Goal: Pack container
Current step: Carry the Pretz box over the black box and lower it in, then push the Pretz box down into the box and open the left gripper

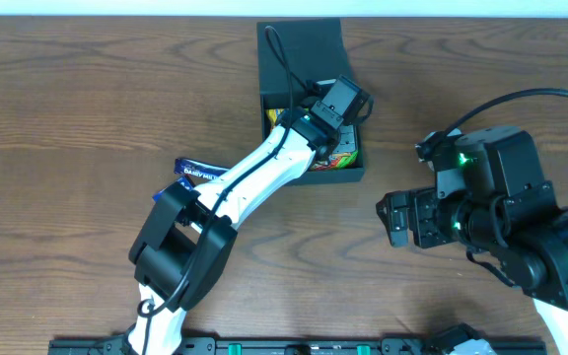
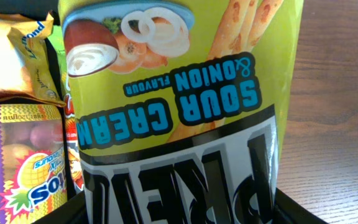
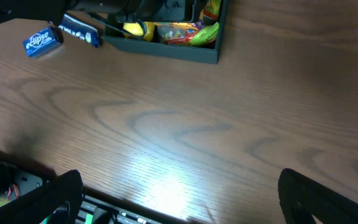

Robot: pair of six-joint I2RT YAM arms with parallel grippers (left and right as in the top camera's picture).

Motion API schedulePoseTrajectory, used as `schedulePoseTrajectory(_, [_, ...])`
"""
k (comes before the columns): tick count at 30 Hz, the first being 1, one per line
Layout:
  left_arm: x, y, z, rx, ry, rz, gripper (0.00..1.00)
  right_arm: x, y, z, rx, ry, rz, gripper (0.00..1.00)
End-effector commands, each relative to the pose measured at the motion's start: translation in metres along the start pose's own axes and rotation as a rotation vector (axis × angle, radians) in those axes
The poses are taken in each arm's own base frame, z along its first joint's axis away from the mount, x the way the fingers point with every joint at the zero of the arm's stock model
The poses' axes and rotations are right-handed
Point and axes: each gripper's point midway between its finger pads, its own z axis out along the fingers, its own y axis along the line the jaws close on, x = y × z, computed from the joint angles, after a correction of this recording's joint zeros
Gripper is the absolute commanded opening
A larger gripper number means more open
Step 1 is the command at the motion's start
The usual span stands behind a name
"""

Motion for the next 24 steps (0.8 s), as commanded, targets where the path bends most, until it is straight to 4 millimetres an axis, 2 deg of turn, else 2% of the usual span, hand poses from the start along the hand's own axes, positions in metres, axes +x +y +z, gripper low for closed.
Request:
schedulePoseTrajectory(1, [-0.002, -0.005, 0.006, 0.003, -0.008, -0.021, 0.62, -0.002, -0.001, -0.003, 0.0, -0.011, -0.002, 0.99])
schedulePoseTrajectory(5, [0.007, -0.014, 0.012, 0.05, 0.031, -0.021, 0.63, -0.002, -0.001, -0.003, 0.0, -0.011, -0.002, 0.99])
schedulePoseTrajectory(10, [0.009, -0.013, 0.015, 0.044, 0.038, -0.019, 0.66, -0.002, -0.001, -0.003, 0.0, -0.011, -0.002, 0.99])
schedulePoseTrajectory(12, [0.009, -0.013, 0.015, 0.044, 0.038, -0.019, 0.72, -0.002, -0.001, -0.003, 0.0, -0.011, -0.002, 0.99])
schedulePoseTrajectory(13, [0.009, -0.013, 0.015, 0.044, 0.038, -0.019, 0.79, -0.002, -0.001, -0.003, 0.0, -0.011, -0.002, 0.99])
schedulePoseTrajectory(19, [0.008, -0.014, 0.015, 0.048, 0.034, -0.018, 0.84, -0.002, -0.001, -0.003, 0.0, -0.011, -0.002, 0.99])
schedulePoseTrajectory(24, [-0.004, -0.014, 0.005, 0.057, 0.007, 0.01, 0.86, -0.002, -0.001, -0.003, 0.0, -0.011, -0.002, 0.99])
